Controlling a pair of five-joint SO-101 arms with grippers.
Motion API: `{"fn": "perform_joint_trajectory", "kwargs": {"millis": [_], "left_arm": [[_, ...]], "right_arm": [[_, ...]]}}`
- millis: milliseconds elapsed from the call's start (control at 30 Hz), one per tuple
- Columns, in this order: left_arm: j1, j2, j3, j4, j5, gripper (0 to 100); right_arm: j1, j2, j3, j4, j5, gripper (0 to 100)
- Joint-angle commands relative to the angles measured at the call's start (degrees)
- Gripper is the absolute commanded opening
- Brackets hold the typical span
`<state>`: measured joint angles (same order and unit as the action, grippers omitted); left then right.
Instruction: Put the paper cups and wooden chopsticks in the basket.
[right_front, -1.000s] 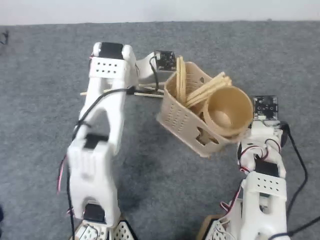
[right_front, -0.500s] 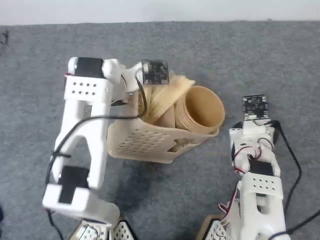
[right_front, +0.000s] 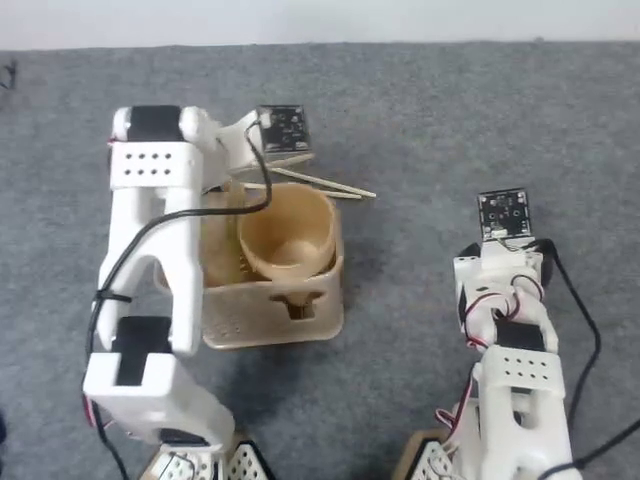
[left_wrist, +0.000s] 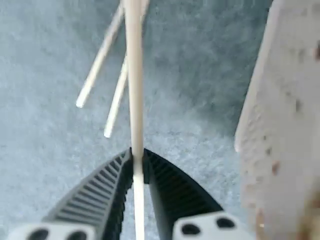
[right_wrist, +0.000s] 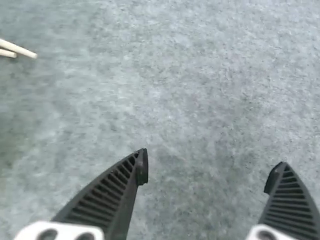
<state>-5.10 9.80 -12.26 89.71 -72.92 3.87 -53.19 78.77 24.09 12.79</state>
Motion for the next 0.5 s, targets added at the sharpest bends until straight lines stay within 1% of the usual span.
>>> {"fn": "perform_joint_trajectory", "kwargs": {"millis": [0,67,167,300,467], "left_arm": [[-2.4,-0.5,4.4,-6.7,-0.7,1],[-4.0,-0.6,6.0,-10.4,-0.7,1],[-6.2,-1.1,5.4,-13.2,-0.7,1],[-7.1,-3.7,-0.4,-12.4,0.3,1],[-5.7,-10.0,-8.0,-11.6,6.8,1]], "right_arm": [[-2.2,-0.4,-0.5,-0.4,0.7,37.2],[-2.8,-0.4,-0.4,-0.4,0.7,37.2],[-2.8,-0.4,-0.4,-0.4,0.7,37.2],[-3.2,-0.3,0.0,-0.6,3.7,37.2],[-3.2,-0.3,0.0,-0.4,3.9,37.2]]}}
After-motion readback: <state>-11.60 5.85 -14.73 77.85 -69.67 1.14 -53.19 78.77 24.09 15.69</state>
